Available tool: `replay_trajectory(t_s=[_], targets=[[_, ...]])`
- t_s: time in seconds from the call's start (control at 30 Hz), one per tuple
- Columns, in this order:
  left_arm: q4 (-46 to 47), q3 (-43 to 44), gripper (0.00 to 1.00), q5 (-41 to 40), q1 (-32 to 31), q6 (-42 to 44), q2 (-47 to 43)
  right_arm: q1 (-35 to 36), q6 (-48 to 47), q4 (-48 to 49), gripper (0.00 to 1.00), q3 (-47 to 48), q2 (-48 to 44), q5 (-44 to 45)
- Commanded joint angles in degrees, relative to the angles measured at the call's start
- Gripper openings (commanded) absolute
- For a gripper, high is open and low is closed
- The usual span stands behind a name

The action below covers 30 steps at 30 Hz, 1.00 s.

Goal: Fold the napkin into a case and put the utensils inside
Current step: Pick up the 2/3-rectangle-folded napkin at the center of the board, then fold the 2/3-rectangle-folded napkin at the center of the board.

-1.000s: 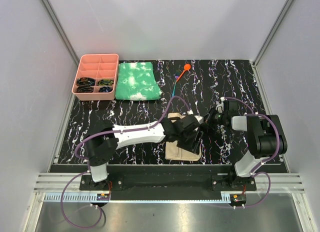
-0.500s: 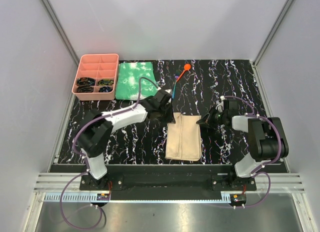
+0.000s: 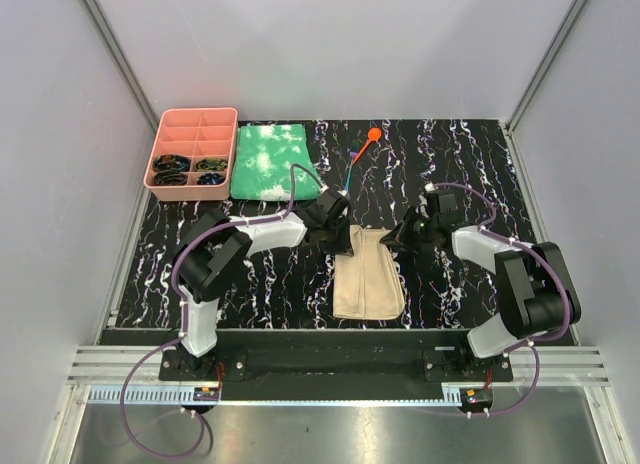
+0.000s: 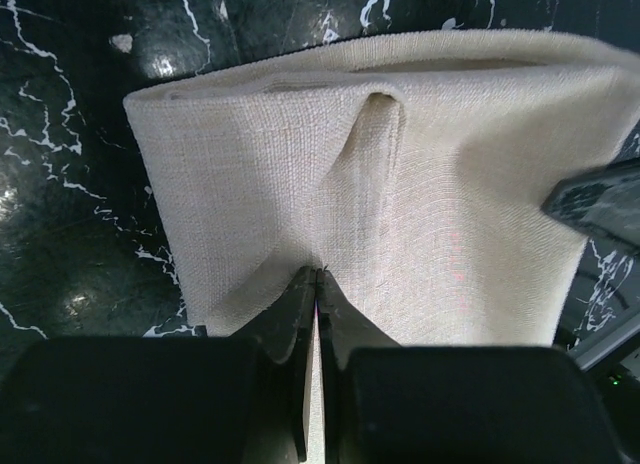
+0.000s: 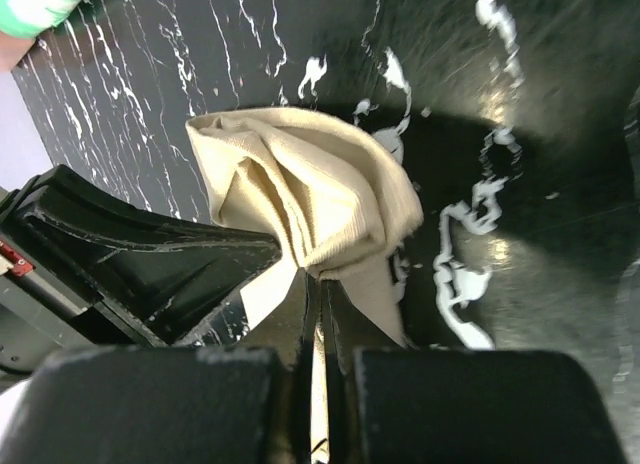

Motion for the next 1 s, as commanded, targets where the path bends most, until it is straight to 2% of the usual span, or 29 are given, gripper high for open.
replay_trajectory(t_s=[0.0, 0.33, 0.57, 0.77, 0.97], targets=[[3.8, -1.2, 0.05, 1.4, -0.2, -0.3, 0.6, 3.1, 7.8, -1.5, 0.0, 2.1, -1.8, 4.8], [4.2, -1.1, 0.05, 2.8, -0.2, -0.2, 1.2, 10.1, 23.5, 0.9, 0.0, 1.8, -0.4, 9.9], [4.4, -0.7, 0.04, 4.2, -0.2, -0.2, 2.3, 14.0, 37.6, 7.7, 0.0, 0.4, 0.7, 15.6], [4.4, -1.8, 0.04, 3.8, -0.1, 0.4, 0.7, 15.6, 44.3, 8.0, 0.0, -0.8, 3.1, 18.9], [3.0, -3.1, 0.06, 5.1, -0.1, 2.0, -3.0, 15.7, 44.6, 8.9, 0.0, -1.9, 3.1, 19.5]])
